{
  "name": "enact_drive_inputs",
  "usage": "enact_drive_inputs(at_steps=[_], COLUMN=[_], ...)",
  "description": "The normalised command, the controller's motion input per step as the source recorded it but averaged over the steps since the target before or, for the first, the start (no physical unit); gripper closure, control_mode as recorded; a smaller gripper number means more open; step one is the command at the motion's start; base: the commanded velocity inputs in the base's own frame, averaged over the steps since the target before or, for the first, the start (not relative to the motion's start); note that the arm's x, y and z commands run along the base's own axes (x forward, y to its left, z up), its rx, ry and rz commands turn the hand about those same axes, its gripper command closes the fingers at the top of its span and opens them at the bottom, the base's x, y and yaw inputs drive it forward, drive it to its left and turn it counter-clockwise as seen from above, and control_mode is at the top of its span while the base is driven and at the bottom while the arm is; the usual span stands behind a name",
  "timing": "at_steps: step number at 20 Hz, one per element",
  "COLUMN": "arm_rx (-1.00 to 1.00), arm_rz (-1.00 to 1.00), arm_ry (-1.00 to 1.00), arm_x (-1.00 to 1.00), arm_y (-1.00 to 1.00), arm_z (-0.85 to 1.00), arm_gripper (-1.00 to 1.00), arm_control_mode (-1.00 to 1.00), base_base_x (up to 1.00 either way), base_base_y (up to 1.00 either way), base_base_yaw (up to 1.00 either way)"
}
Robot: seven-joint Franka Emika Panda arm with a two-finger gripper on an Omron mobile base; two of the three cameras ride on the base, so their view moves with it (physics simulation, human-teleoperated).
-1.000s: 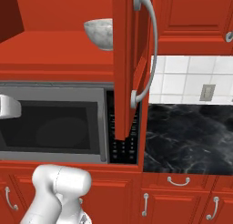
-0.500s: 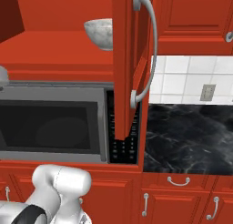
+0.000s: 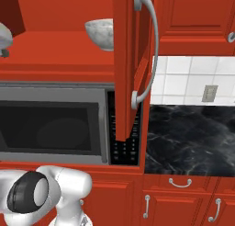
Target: Move the bowls from the cabinet to the plates on the dining table.
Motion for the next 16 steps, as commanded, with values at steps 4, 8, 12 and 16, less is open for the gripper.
enact_drive_inputs(at_steps=[4, 8, 12, 16], arm_rx=[-0.03, -0.07, -0.03, 0.00], arm_rz=[0.00, -0.02, -0.04, -0.02], arm_ry=[-0.05, -0.02, 0.00, -0.07], arm_x=[0.64, 0.58, 0.61, 0.66], arm_y=[-0.09, -0.12, -0.13, -0.11], arm_z=[0.00, 0.00, 0.00, -0.02], arm_gripper=[-1.00, -1.00, -1.00, -1.00], arm_control_mode=[-1.00, -1.00, -1.00, -1.00], base_base_x=[0.00, 0.00, 0.00, 0.00], base_base_y=[0.00, 0.00, 0.00, 0.00], base_base_yaw=[0.00, 0.00, 0.00, 0.00])
